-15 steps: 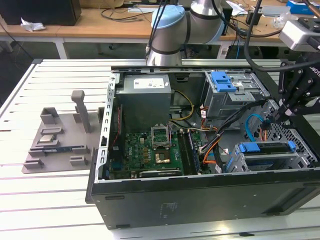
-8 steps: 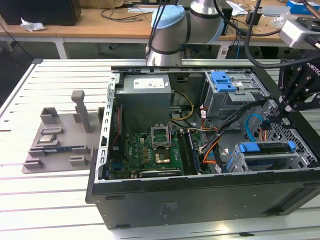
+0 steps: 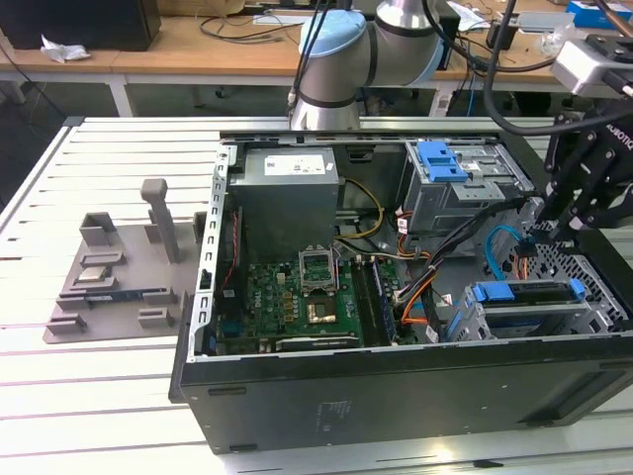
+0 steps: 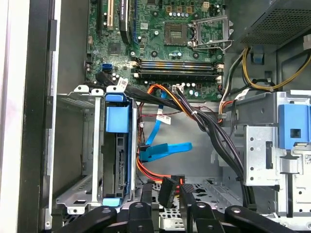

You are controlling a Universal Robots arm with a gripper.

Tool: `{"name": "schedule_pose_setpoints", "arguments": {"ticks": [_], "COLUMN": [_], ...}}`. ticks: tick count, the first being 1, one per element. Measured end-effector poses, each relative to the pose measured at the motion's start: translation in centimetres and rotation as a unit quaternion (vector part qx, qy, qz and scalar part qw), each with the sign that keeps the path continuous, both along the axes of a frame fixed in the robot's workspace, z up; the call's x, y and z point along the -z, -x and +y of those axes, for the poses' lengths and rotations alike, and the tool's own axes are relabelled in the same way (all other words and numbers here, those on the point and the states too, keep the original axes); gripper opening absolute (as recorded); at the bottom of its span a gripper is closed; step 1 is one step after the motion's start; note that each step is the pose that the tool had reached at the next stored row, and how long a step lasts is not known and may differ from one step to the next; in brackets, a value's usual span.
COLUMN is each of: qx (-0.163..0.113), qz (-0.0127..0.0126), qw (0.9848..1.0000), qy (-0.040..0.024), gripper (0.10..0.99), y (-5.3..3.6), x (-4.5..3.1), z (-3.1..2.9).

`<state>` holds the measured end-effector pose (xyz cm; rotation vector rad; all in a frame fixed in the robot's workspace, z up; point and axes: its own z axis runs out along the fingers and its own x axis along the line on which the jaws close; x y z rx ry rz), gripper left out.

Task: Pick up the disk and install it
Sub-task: 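Insert the first disk wire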

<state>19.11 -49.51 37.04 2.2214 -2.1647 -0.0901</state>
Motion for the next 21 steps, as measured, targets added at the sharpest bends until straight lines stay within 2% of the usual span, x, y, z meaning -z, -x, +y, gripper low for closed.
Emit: {"name": "schedule_pose_setpoints", "arguments": {"ticks": [3, 7, 12, 13, 14, 16, 20, 21], "qx": [0.000, 0.000, 0.000, 0.000, 0.000, 0.000, 0.000, 0.000], "qz": [0.0000, 0.0000, 0.0000, 0.0000, 0.0000, 0.0000, 0.0000, 0.0000], "qw": [1.0000, 1.0000, 1.0000, 1.0000, 1.0000, 1.0000, 1.0000, 1.0000], "qy": [0.0013, 0.0058, 0.0067, 0.0067, 0.0066, 0.0067, 0.0067, 0.0066], "gripper": [0.361, 0.361, 0.361, 0.345, 0.169, 0.169, 0.169, 0.169], "y": [0.00, 0.00, 0.00, 0.00, 0.00, 0.00, 0.47, 0.51], "x": [0.61, 1.44, 1.51, 1.51, 1.51, 1.51, 1.57, 1.75], "z": [0.51, 0.62, 0.60, 0.59, 0.59, 0.54, -2.81, -3.28]}}
